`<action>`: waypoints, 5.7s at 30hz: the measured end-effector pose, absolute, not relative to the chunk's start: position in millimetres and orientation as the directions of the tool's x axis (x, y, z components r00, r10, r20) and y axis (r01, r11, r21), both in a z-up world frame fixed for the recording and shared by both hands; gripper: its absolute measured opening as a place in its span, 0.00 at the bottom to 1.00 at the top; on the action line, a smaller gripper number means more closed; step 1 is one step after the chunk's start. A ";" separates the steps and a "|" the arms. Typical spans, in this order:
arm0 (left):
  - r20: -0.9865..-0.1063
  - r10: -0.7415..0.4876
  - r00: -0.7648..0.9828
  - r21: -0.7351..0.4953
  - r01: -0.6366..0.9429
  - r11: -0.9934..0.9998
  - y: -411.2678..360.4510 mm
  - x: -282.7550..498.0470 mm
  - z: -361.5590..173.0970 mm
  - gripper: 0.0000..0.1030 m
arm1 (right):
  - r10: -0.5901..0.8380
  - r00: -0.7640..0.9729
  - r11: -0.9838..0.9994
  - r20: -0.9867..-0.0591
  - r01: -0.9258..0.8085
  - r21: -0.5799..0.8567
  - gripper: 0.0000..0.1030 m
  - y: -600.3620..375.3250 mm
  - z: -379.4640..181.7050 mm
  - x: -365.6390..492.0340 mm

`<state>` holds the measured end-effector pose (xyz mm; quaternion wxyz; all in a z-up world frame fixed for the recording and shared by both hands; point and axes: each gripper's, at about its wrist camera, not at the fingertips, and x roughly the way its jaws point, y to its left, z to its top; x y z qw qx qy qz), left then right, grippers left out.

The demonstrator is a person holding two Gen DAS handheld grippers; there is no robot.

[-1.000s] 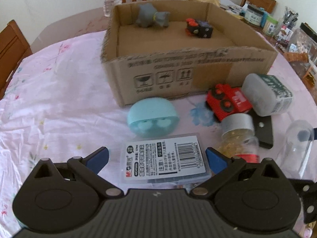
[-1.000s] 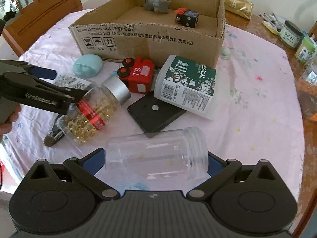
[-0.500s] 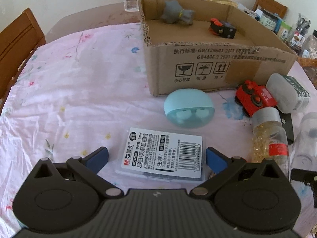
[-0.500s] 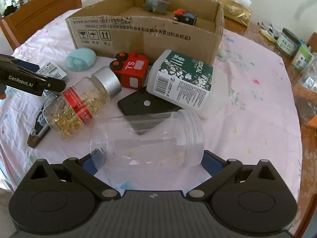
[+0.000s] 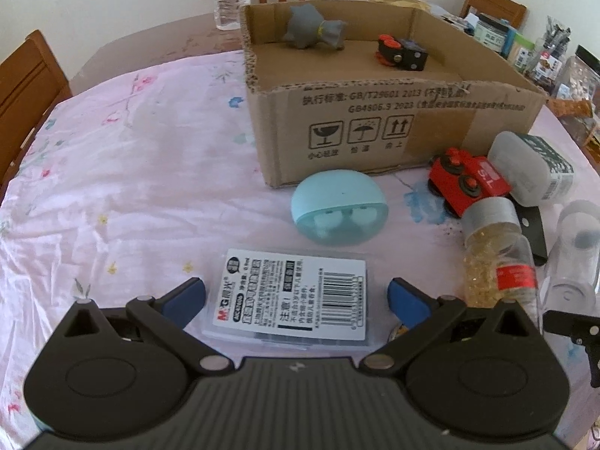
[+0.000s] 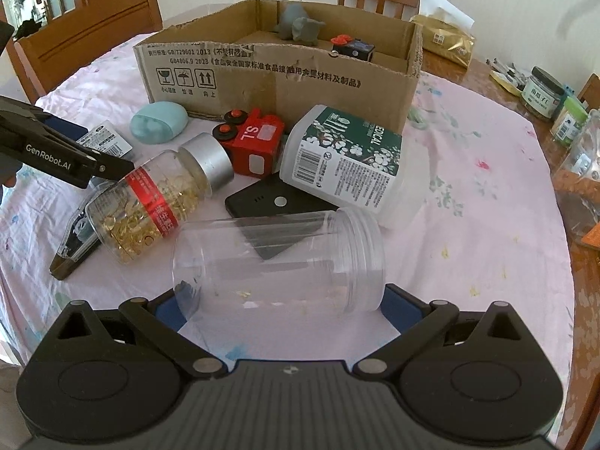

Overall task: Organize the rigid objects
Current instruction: 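Grasp the white-and-blue card package with the left tool while the right tool grasps the clear jar, then carry the jar and card package into the box and open both tools, then withdraw both tools from the box and move the left tool toward the correction-tape roller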

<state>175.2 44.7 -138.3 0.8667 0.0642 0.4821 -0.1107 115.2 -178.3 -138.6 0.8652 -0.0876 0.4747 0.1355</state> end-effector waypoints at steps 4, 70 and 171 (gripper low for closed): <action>-0.850 -0.138 0.508 0.008 0.274 0.962 45.6 175.2 -137.2 0.95 | 0.145 0.497 0.948 -0.855 -0.316 -0.023 1.00 -176.8 -137.9 118.2; -0.775 -0.143 0.615 0.051 0.287 0.957 70.6 205.0 -16.7 0.86 | 0.220 0.564 0.908 -0.796 -0.416 -0.043 1.00 -159.3 -40.4 267.3; -0.894 -0.103 0.436 0.040 0.307 0.951 49.0 121.0 -134.6 0.97 | 0.055 0.542 0.989 -0.838 -0.144 -0.028 1.00 -200.2 -63.4 144.8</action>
